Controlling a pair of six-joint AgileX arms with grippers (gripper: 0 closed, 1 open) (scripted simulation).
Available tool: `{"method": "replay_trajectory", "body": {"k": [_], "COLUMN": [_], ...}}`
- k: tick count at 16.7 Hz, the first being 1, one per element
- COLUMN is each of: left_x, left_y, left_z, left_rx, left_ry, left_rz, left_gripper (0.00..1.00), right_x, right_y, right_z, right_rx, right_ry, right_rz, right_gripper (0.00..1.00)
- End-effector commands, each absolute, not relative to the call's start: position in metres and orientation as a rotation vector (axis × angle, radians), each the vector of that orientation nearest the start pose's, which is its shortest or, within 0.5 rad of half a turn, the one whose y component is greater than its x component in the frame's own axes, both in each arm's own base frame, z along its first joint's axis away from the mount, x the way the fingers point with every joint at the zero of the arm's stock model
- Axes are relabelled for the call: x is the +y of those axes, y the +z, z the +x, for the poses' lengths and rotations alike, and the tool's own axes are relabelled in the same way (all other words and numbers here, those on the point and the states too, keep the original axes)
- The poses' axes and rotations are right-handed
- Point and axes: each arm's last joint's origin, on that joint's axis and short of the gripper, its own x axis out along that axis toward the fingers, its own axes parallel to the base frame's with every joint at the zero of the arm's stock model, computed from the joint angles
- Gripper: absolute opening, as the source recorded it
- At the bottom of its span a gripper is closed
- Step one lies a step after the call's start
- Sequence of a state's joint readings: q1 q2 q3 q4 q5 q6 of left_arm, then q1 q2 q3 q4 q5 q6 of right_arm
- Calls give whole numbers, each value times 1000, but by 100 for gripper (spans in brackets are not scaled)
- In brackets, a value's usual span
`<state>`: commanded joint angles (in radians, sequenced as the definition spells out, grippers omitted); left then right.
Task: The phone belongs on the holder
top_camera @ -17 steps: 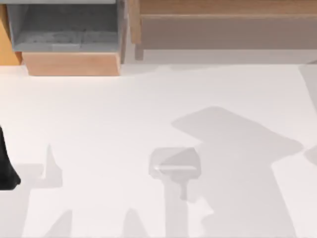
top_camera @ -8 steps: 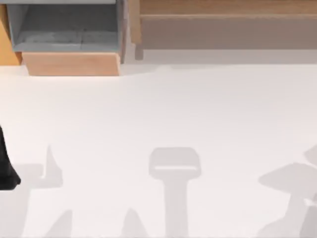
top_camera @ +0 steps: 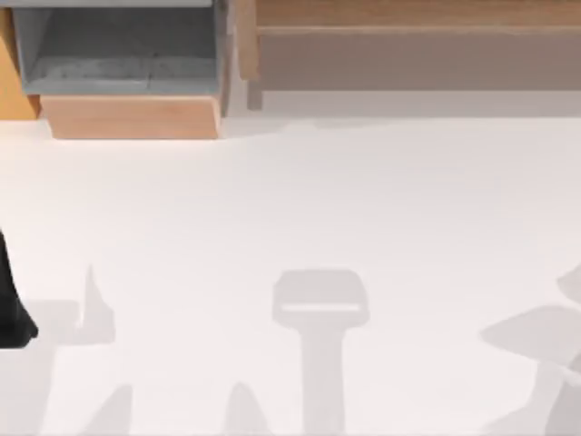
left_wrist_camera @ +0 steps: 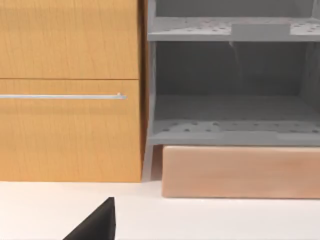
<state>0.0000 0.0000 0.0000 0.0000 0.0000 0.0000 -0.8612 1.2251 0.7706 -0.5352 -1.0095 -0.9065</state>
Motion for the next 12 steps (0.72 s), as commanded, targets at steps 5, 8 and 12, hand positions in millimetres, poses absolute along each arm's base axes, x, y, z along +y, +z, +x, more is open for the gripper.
{"method": "replay_trajectory", "body": {"k": [5, 8, 12], "left_x": [-1, -1, -1], "left_y": [160, 160, 160], "left_z": [106, 106, 106], "left_rx": [0, 0, 0], "left_ry": [0, 0, 0], "left_rz": [0, 0, 0], "left_gripper": [100, 100, 100], "right_x": [-148, -144, -140], "right_y": [221, 214, 204], "right_z": [179, 190, 206], "right_rx": [470, 478, 461], "right_ry": [347, 335, 361], "right_rz": [-111, -112, -97], "right_gripper": [0, 0, 0]}}
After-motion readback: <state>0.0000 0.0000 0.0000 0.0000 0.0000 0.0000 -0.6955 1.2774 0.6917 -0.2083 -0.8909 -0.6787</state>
